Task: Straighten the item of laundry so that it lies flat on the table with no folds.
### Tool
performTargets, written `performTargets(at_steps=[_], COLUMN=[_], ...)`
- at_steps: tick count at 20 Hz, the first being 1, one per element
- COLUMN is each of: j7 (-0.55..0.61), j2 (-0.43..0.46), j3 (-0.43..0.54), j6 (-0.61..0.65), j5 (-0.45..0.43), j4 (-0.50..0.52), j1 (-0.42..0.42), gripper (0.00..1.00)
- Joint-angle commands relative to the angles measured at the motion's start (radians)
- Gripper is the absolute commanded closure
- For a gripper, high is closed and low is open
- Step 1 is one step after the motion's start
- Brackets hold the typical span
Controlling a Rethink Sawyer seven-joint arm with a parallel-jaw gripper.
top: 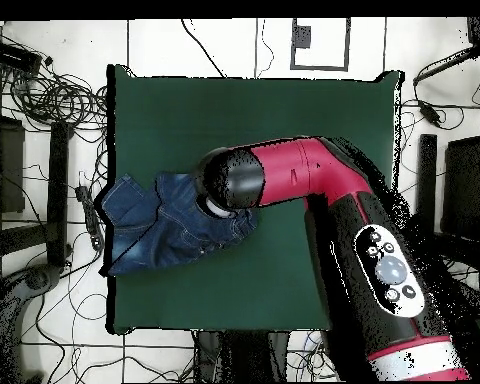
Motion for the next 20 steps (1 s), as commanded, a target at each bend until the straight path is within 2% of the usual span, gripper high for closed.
performTargets(at_steps=[1,5,13,20], j7=[-0.196,-0.210,-0.323,-0.336], j2=[0.046,0.087,0.181,0.225], j3=[0.022,0.016,0.048,0.069], j6=[0.054,0.046,0.043,-0.018], j5=[-0.030,-0.064,-0.096,-0.128], j4=[0.008,-0.043,-0.129,-0.124], j1=[0.020,0.028,-0.026,-0.059], gripper=[0.00,0.00,0.00,0.00])
